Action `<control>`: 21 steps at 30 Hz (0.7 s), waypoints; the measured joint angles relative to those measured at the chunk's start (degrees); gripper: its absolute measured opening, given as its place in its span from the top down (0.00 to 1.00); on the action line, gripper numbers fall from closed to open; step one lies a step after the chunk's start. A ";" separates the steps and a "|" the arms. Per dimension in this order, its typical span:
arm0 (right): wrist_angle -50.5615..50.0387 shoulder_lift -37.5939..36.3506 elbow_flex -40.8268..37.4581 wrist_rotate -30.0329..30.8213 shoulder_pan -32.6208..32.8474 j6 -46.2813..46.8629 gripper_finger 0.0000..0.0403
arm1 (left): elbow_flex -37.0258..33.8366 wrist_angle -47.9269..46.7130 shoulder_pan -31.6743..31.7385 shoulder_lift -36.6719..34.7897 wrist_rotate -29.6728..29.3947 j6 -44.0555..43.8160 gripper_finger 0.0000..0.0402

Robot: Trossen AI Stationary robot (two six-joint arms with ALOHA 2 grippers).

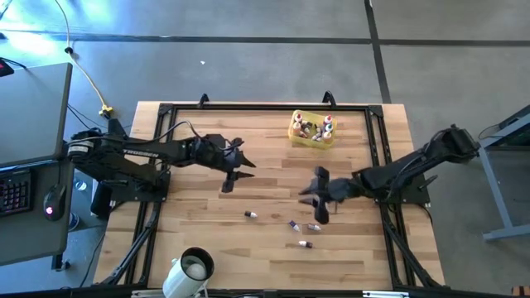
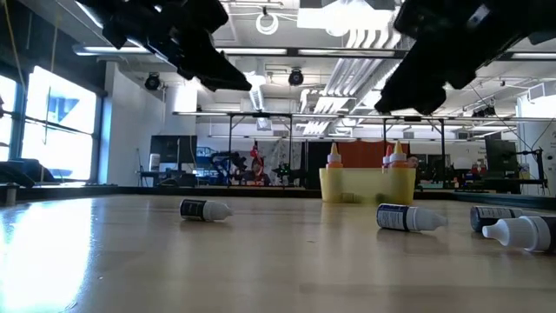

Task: Pick & Place food coloring
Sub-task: Put the small orange food coloring bottle into the yellow bin

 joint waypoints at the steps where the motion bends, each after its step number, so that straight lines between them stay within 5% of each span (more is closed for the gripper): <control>1: 1.50 0.06 -0.53 0.57 1.60 0.05 0.69 | 0.01 -0.40 0.00 0.06 -0.29 -1.07 0.64; 10: 4.73 0.92 -4.41 3.03 15.60 0.48 0.69 | -0.02 -2.11 0.00 0.06 1.01 -7.23 0.63; 21: 5.18 1.04 -9.04 7.78 17.21 9.18 0.69 | -0.01 -2.04 0.00 0.10 0.91 -10.45 0.63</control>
